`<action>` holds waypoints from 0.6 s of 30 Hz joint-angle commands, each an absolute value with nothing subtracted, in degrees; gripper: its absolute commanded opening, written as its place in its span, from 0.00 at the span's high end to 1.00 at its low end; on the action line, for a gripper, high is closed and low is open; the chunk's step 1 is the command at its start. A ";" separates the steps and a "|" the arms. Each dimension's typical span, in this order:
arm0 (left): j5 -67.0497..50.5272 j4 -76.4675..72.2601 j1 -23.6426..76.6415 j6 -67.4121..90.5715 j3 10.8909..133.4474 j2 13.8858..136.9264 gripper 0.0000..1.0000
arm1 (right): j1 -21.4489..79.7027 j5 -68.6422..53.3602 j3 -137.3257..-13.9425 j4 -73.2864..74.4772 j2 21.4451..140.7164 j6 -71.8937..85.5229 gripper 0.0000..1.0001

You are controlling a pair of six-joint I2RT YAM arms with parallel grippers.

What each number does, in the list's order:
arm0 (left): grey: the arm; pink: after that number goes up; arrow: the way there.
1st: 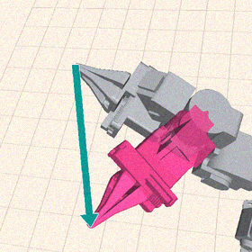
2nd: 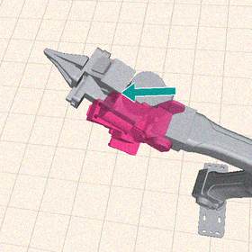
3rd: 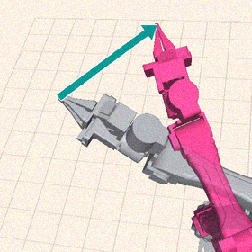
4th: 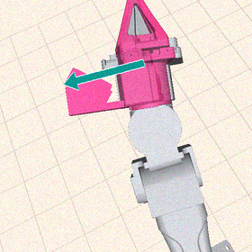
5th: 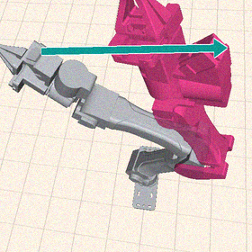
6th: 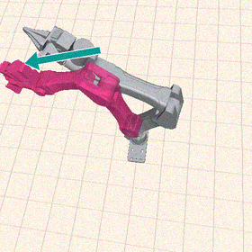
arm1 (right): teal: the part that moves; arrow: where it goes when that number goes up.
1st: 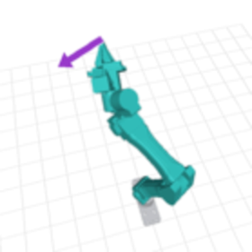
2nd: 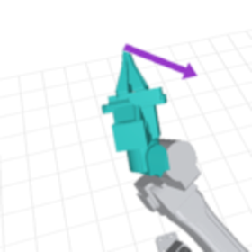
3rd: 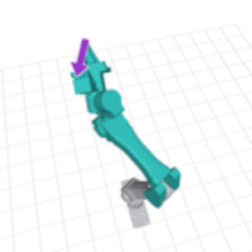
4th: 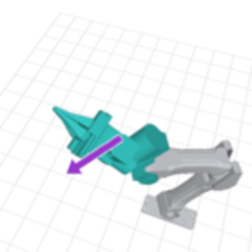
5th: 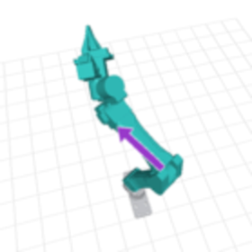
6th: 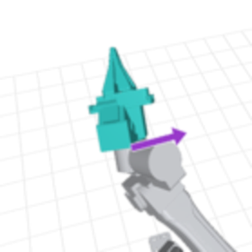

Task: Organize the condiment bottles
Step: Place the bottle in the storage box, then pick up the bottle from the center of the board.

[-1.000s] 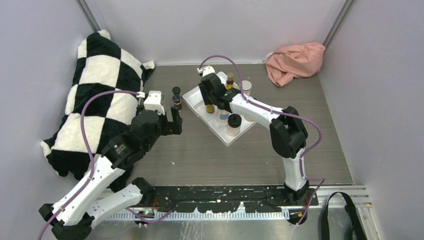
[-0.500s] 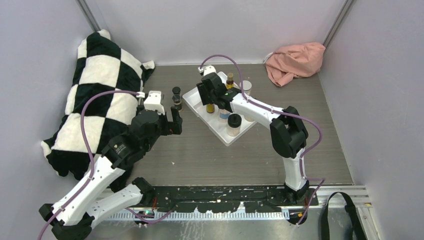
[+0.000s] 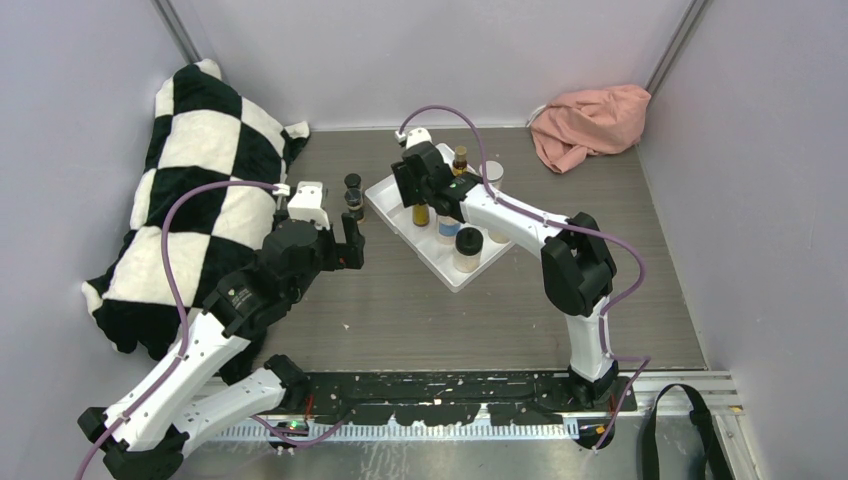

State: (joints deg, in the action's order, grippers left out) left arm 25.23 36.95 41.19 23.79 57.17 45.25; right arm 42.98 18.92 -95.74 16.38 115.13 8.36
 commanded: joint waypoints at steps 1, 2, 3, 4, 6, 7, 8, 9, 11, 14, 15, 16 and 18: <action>25.06 34.78 41.29 24.17 57.64 45.09 0.05 | 42.80 18.69 -99.79 16.44 113.01 8.00 0.36; 25.16 34.89 41.26 24.16 57.80 45.13 0.05 | 42.81 18.57 -100.22 16.50 113.00 7.93 0.36; 25.22 34.97 41.25 24.16 57.89 45.13 0.05 | 42.85 18.47 -100.65 16.64 112.98 7.96 0.36; 25.21 34.91 41.22 24.17 57.92 45.09 0.05 | 42.83 18.32 -101.08 16.89 113.01 7.93 0.36; 25.22 34.90 41.27 24.16 57.99 45.09 0.05 | 42.85 18.12 -102.26 17.36 113.10 7.76 0.35; 25.20 34.89 41.25 24.19 57.97 45.09 0.05 | 42.87 18.03 -102.58 17.52 113.16 7.60 0.35; 25.20 34.89 41.22 24.25 58.09 45.19 0.05 | 42.82 17.98 -103.08 17.69 113.18 7.59 0.35; 25.22 34.89 41.24 24.26 58.17 45.18 0.05 | 42.86 17.89 -103.42 17.87 113.20 7.54 0.35; 25.37 34.98 41.27 24.33 58.18 45.05 0.05 | 42.81 17.68 -104.11 18.22 113.28 7.50 0.35; 25.54 35.08 41.22 24.43 58.39 44.83 0.05 | 42.87 17.33 -105.76 19.09 113.73 7.01 0.35; 25.59 35.11 41.22 24.41 58.56 44.76 0.04 | 42.81 17.13 -106.71 19.65 114.04 6.79 0.35; 25.75 35.17 41.22 24.43 58.62 44.70 0.05 | 42.76 16.87 -107.83 20.33 114.48 6.51 0.35; 25.91 35.18 41.25 24.43 58.88 44.57 0.05 | 42.81 16.04 -110.65 22.03 115.44 5.76 0.35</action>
State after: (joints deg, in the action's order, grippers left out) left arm 25.30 36.99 41.19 23.81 57.17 45.25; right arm 42.98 17.47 -104.36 20.58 115.20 7.44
